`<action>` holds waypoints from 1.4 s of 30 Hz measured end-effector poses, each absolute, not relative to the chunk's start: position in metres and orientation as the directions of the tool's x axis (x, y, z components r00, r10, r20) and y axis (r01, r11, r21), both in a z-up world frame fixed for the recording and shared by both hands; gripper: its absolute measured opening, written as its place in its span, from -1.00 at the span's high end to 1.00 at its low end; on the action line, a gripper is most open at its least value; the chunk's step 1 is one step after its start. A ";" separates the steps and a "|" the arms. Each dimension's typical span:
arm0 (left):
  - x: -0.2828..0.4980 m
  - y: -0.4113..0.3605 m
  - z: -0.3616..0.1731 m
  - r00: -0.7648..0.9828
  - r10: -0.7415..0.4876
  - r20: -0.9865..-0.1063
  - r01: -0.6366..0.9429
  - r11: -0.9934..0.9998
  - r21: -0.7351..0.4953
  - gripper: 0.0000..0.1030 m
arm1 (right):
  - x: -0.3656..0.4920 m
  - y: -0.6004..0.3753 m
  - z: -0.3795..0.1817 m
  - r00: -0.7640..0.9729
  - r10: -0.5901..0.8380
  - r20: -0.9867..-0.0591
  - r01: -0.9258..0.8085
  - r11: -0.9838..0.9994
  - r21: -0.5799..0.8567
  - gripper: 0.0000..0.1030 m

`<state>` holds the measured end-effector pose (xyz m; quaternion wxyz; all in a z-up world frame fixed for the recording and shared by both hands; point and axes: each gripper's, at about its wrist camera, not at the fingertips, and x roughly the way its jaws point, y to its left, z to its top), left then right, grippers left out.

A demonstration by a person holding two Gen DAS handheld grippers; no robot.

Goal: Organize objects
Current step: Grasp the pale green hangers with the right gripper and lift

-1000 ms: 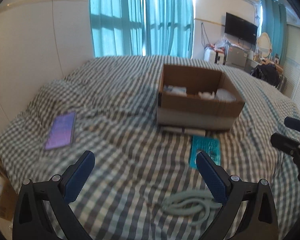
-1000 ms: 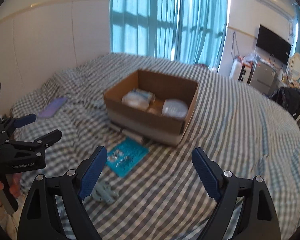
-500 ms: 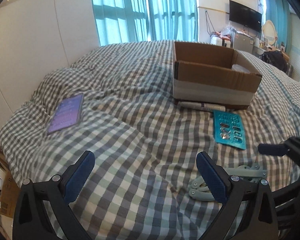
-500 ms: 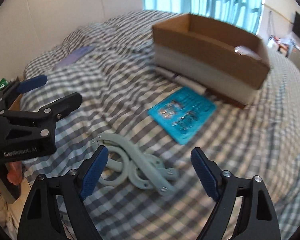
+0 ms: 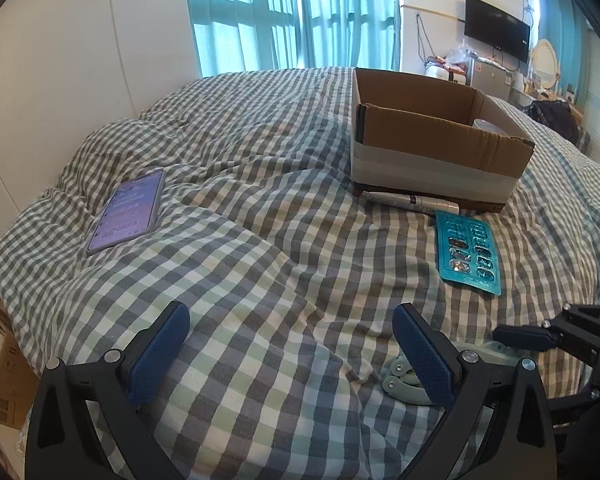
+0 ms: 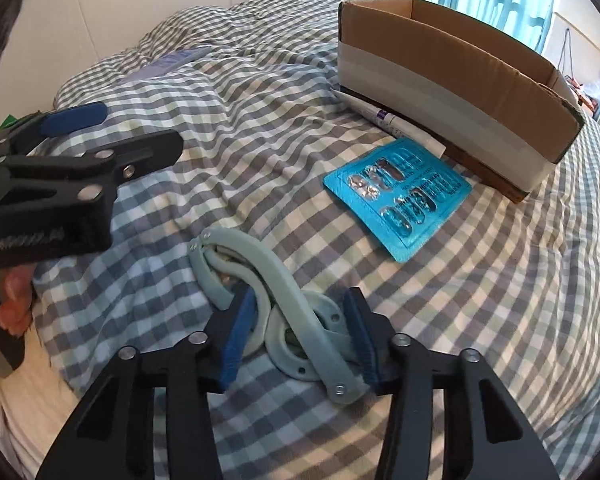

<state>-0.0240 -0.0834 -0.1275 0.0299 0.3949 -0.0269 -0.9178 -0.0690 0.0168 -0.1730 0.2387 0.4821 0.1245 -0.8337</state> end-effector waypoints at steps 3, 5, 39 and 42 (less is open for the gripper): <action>-0.023 -0.082 -0.127 -0.676 -0.087 -0.732 0.045 -0.996 0.077 -1.00 | -0.059 0.023 -0.168 -0.453 -0.268 -0.851 0.501 -0.865 0.005 0.16; -0.019 -0.080 -0.125 -0.676 -0.084 -0.732 0.044 -0.996 0.074 -1.00 | -0.053 0.032 -0.160 -0.492 -0.254 -0.833 0.479 -0.878 -0.015 0.33; -0.053 -0.019 -0.151 -0.624 0.047 -0.780 -0.095 -0.995 0.016 -1.00 | -0.101 0.123 -0.171 -0.491 -0.178 -0.853 0.264 -0.963 0.049 0.00; -0.054 -0.022 -0.151 -0.618 0.055 -0.784 -0.083 -0.997 -0.004 -1.00 | -0.103 0.119 -0.174 -0.490 -0.168 -0.856 0.271 -0.962 0.034 0.02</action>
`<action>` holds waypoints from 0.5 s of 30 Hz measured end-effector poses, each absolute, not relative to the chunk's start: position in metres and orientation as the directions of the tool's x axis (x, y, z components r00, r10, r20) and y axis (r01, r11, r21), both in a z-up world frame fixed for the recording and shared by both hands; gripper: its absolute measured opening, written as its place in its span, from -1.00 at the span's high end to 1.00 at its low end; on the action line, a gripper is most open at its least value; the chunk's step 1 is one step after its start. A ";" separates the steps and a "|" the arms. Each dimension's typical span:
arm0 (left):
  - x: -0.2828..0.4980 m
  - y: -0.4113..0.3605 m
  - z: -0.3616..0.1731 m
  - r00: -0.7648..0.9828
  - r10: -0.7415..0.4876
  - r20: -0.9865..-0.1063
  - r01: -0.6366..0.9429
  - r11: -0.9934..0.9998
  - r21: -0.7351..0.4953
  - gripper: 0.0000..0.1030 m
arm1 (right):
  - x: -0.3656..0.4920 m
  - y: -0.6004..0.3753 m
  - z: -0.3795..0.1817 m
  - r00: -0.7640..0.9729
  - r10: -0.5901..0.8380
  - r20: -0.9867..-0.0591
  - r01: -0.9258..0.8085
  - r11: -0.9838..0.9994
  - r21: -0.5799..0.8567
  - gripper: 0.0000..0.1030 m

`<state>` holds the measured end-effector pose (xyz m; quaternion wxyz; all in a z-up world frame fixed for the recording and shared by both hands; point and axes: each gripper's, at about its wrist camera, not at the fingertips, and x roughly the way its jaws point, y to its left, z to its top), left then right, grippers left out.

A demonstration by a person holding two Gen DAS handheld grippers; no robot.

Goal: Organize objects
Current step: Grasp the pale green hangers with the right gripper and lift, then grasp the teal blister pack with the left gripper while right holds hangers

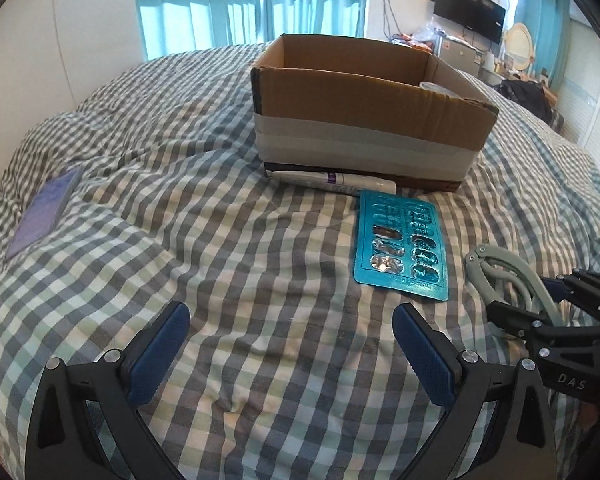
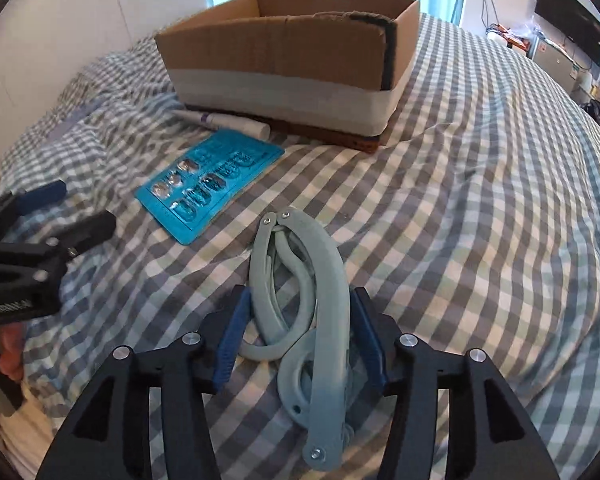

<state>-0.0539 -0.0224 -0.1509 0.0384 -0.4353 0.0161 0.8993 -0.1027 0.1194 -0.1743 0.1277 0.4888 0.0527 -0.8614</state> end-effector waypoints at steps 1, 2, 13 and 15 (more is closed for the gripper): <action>-0.054 -0.022 -0.150 -0.618 0.057 -0.784 -0.082 -0.997 -0.007 -1.00 | -0.100 0.119 -0.172 -0.500 -0.166 -0.850 0.274 -0.961 0.027 0.14; -0.053 -0.023 -0.150 -0.619 0.058 -0.783 -0.084 -0.996 -0.007 -1.00 | -0.098 0.119 -0.169 -0.513 -0.161 -0.843 0.275 -0.961 0.016 0.20; -0.075 0.011 -0.135 -0.640 0.116 -0.759 -0.168 -0.986 -0.009 -1.00 | -0.091 0.147 -0.106 -0.669 -0.127 -0.732 0.224 -0.974 -0.036 0.83; -0.084 0.022 -0.136 -0.634 0.140 -0.761 -0.194 -0.981 -0.019 -1.00 | -0.100 0.152 -0.102 -0.676 -0.105 -0.729 0.205 -0.977 -0.049 0.83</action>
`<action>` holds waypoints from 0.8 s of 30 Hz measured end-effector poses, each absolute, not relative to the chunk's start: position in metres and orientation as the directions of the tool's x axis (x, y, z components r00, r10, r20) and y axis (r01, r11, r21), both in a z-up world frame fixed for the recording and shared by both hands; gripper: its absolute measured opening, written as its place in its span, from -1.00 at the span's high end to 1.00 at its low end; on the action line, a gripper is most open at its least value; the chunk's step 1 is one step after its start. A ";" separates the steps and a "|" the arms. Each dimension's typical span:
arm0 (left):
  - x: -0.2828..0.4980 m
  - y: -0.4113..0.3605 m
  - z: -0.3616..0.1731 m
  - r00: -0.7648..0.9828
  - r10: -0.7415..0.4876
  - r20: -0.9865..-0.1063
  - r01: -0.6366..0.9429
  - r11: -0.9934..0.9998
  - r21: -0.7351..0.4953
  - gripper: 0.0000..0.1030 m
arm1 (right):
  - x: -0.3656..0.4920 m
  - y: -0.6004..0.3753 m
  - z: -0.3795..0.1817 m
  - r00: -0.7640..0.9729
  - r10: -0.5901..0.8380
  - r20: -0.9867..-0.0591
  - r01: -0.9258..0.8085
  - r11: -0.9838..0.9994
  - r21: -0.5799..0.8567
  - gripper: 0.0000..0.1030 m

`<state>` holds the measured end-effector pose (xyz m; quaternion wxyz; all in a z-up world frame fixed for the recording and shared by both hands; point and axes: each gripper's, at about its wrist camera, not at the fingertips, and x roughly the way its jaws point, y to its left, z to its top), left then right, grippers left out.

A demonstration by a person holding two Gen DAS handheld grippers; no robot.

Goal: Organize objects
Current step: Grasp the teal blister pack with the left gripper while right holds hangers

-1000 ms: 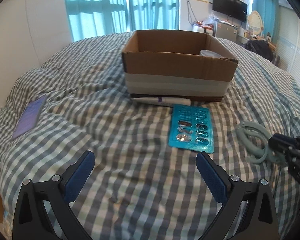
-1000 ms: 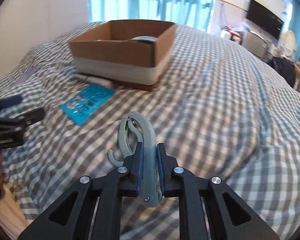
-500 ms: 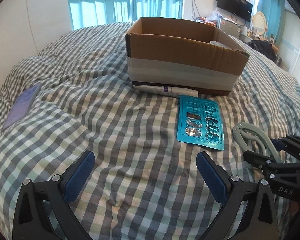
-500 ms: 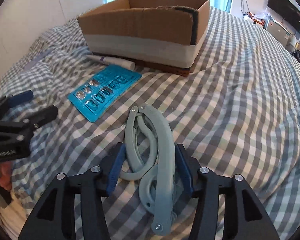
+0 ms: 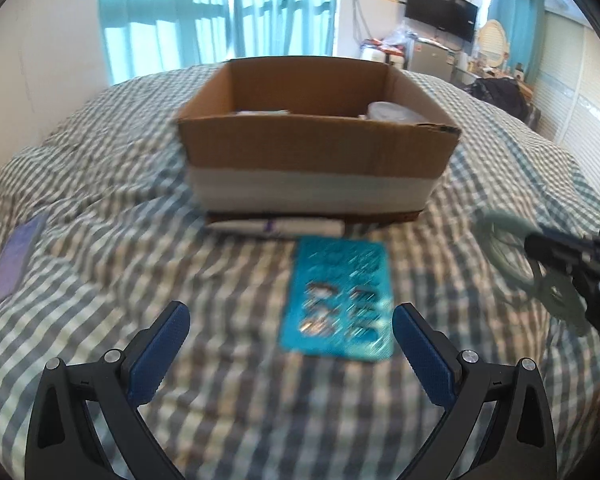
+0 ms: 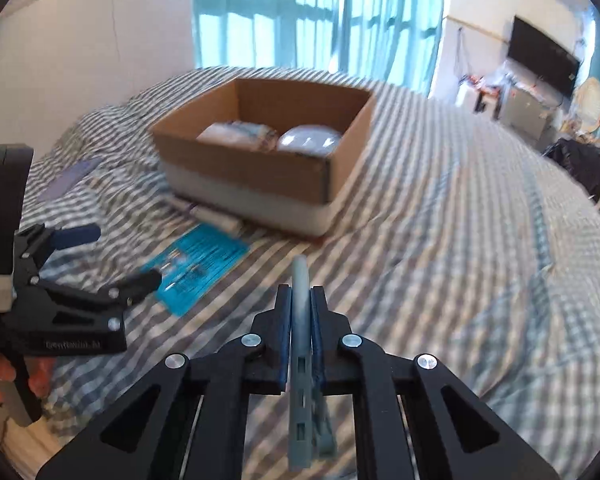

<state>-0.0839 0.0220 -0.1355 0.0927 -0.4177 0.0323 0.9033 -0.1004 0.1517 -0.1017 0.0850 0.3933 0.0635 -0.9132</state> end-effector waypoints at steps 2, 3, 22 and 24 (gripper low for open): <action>-0.092 0.032 -0.139 -0.626 0.161 -0.763 -0.218 -0.976 -0.027 -1.00 | -0.111 0.155 -0.103 -0.671 -0.097 -0.735 0.191 -0.980 -0.045 0.83; -0.096 0.038 -0.142 -0.619 0.169 -0.767 -0.231 -0.973 -0.028 -1.00 | -0.116 0.157 -0.105 -0.668 -0.087 -0.739 0.186 -0.981 -0.053 0.83; -0.127 0.060 -0.173 -0.533 0.219 -0.817 -0.314 -0.948 -0.050 -0.39 | -0.134 0.168 -0.130 -0.635 -0.113 -0.764 0.176 -0.984 0.000 0.83; -0.123 0.056 -0.168 -0.513 0.229 -0.828 -0.311 -0.948 -0.069 -0.39 | -0.128 0.168 -0.126 -0.641 -0.118 -0.758 0.175 -0.985 0.006 0.83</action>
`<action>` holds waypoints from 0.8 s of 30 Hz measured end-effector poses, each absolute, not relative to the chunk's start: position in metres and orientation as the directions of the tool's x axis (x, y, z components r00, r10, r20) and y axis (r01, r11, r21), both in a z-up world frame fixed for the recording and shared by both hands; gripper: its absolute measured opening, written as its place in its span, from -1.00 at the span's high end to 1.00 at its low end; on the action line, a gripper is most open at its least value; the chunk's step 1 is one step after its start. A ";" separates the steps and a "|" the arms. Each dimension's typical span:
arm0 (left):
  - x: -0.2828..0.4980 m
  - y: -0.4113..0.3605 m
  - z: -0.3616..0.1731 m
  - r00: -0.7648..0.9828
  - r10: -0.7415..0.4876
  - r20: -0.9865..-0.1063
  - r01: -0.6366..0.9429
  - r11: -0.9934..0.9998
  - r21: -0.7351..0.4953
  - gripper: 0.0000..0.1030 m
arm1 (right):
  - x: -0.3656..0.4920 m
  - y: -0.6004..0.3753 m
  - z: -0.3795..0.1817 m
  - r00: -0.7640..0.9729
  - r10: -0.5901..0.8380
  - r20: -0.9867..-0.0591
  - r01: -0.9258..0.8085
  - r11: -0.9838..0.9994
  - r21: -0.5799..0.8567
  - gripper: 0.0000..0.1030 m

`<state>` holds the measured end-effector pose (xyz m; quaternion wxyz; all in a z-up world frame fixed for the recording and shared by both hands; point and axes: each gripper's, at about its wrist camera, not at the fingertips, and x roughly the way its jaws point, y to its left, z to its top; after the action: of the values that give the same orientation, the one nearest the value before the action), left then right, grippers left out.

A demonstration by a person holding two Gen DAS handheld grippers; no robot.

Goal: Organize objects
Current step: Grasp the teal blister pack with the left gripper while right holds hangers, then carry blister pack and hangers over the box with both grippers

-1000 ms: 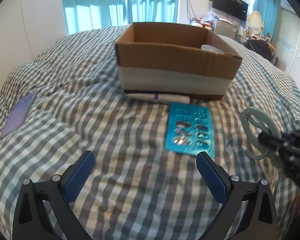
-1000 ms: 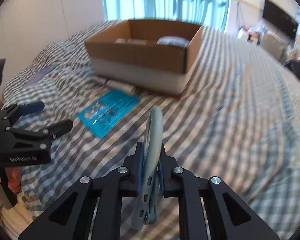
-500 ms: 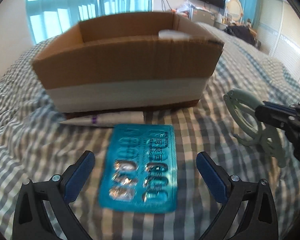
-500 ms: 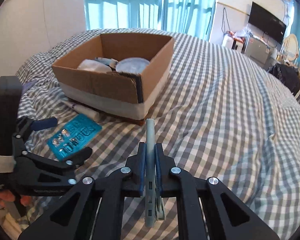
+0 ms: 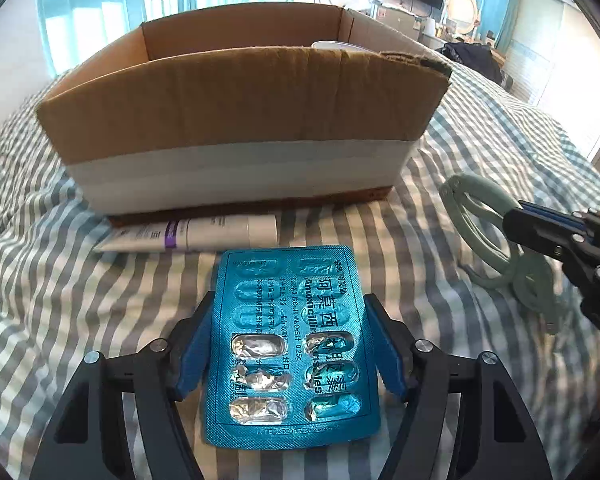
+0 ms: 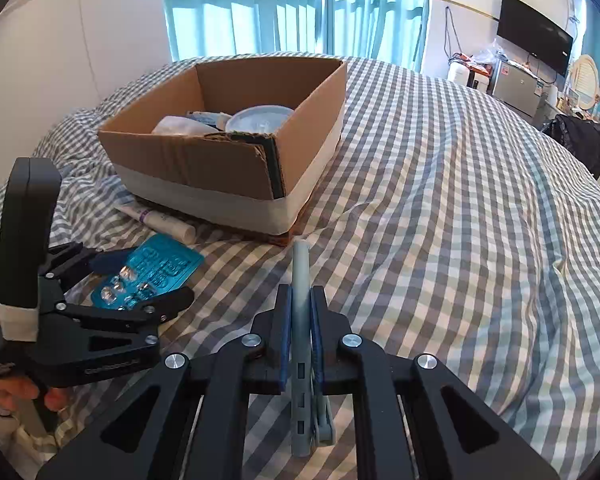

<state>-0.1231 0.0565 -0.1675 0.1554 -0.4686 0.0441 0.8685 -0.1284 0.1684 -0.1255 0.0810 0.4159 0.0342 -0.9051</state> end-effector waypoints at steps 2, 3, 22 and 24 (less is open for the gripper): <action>-0.118 0.052 -0.161 -0.516 0.237 -0.823 -0.307 -0.948 -0.081 -0.39 | -0.123 0.167 -0.121 -0.651 -0.129 -0.748 0.178 -0.984 0.015 0.83; -0.113 0.050 -0.157 -0.523 0.232 -0.820 -0.300 -0.951 -0.078 -0.39 | -0.118 0.166 -0.116 -0.658 -0.135 -0.740 0.179 -0.984 0.020 0.83; -0.049 0.034 -0.054 -0.709 0.180 -0.682 -0.246 -0.969 -0.001 -0.39 | -0.046 0.138 -0.021 -0.795 -0.169 -0.583 0.228 -0.973 -0.029 0.83; -0.046 0.031 -0.042 -0.730 0.178 -0.659 -0.238 -0.971 0.001 -0.39 | -0.043 0.132 -0.013 -0.805 -0.170 -0.569 0.236 -0.971 -0.045 0.83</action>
<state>-0.0459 0.0310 -0.0424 0.1120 -0.3498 0.0425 0.9291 -0.0429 0.1323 -0.0133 0.1071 0.2934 0.0569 -0.9483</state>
